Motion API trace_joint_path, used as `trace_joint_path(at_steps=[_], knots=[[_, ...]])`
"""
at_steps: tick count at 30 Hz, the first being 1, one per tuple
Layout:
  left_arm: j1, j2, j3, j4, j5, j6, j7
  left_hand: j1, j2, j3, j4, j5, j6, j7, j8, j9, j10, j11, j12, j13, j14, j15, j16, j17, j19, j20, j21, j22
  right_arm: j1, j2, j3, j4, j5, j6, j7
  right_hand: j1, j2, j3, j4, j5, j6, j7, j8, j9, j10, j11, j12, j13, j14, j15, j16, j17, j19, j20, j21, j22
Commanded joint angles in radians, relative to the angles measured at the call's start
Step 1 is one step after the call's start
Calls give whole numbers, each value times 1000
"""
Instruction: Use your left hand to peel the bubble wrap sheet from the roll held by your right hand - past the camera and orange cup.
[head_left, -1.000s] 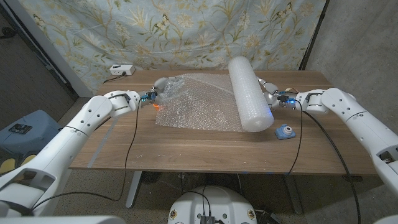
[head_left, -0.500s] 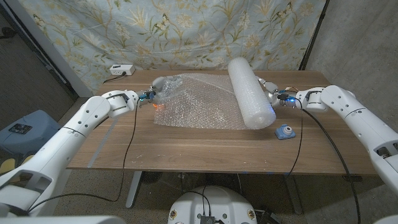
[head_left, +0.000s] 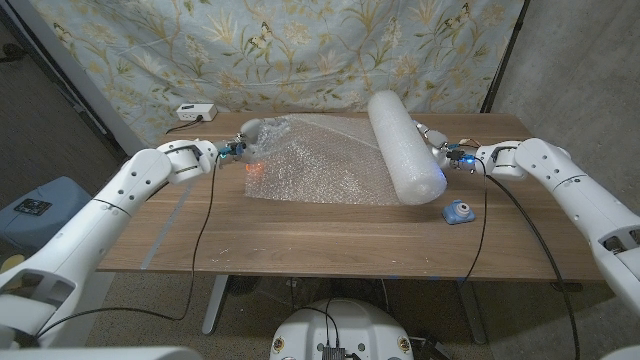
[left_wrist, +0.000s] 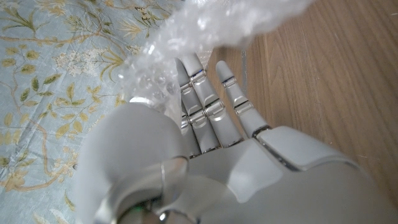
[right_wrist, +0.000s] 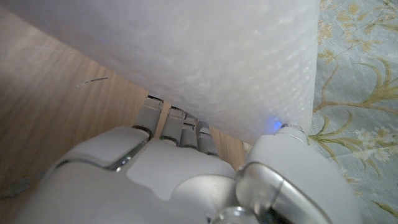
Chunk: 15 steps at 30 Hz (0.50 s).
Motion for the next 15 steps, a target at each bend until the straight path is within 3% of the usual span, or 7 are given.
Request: trace_joint_path(at_steps=[1,15], knots=[[10,44,-26,-36,-14,18,19,9,-3,5,6,0,25,23,-1,5,12,-3,-3,3,9,-3,-5,5,-3,-3,7,1,-40,8,26,-20,12,46,5,5,7,-11,1,5,2,70,7,1,0,5,-3,2,-1,8,-1,5,-1,5,-2,3],[42,89,-53,-72,-32,22,21,9,-3,5,6,0,23,23,-4,5,14,-4,-6,2,10,-1,-6,6,-6,-2,12,0,-98,7,49,-70,34,94,-4,6,8,-16,2,9,0,69,6,0,-8,5,-10,4,-9,9,-4,6,-5,5,-3,3]])
